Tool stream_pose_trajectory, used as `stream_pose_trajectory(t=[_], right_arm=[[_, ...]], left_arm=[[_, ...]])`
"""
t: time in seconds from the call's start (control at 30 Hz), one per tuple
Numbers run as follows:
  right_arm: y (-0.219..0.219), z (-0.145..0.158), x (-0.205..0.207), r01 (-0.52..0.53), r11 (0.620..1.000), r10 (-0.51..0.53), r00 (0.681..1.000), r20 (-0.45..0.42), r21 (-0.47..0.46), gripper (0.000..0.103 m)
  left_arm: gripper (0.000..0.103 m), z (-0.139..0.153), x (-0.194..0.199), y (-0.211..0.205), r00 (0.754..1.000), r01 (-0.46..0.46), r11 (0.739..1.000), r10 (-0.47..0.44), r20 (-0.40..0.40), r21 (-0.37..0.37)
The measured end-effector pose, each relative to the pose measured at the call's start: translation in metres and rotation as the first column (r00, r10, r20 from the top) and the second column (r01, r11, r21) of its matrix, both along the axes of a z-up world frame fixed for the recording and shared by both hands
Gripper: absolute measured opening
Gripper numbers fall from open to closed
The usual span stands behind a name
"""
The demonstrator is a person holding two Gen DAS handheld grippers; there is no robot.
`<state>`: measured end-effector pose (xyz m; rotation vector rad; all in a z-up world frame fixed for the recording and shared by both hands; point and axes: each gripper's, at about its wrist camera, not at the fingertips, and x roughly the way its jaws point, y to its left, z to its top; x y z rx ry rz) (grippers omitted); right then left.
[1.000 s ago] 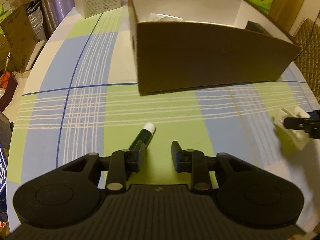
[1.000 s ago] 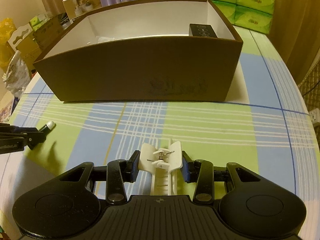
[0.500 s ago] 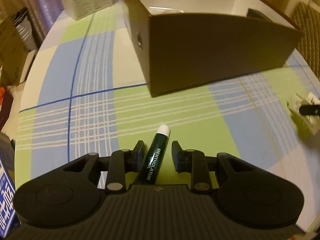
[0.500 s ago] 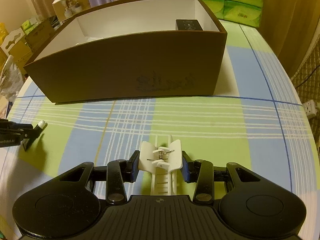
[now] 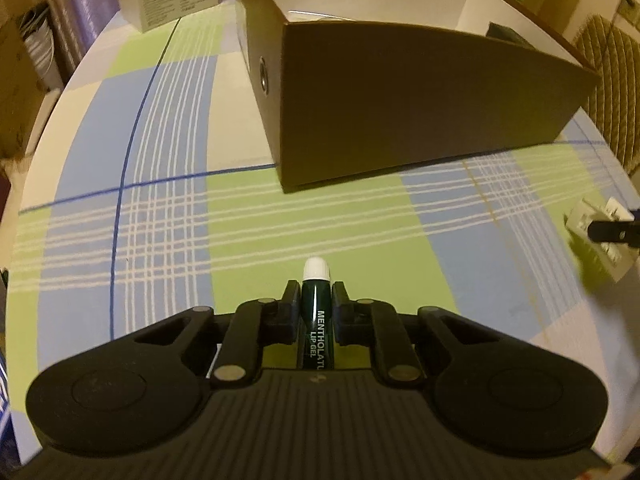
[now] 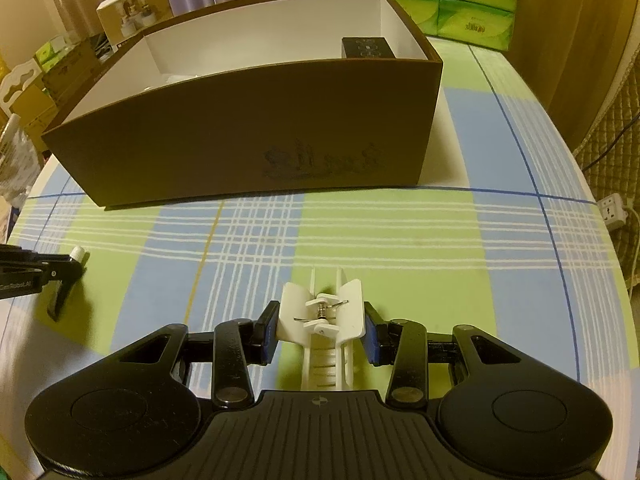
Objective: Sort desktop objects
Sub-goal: 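Lift the lip balm tube and hair clip off the table with both tools, then carry the lip balm tube and hair clip over the box with both tools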
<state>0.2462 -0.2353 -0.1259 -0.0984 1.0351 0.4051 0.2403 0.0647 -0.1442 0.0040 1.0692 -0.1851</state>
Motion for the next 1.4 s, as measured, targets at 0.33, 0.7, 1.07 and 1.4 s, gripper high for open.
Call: stream_pose_trajectory(t=[0.33,0.7,1.07,1.4], right_arm=[[0.005,0.006,-0.003,-0.015,1.000,0.015,1.000,0.016,0.014,0.038],[0.005,0.020,-0.005,-0.031,0.999,0.029,0.998,0.048,0.042,0.038],[0.008,0.052,0.002,-0.070,0.993,0.060,0.992,0.110,0.094,0.038],[0.012,0.089,0.018,-0.119,0.982,0.095,0.982,0.166,0.144,0.038]], left_arm=[[0.012,0.029,-0.007,-0.012,0.997,0.003,0.999,0.000,0.073,-0.043],[0.012,0.063,-0.018,-0.023,0.988,0.016,0.998,-0.006,0.154,-0.063],[0.012,0.105,-0.012,-0.033,0.968,0.024,0.997,-0.006,0.252,-0.068],[0.012,0.134,0.005,-0.043,0.946,0.044,0.997,-0.018,0.323,-0.071]])
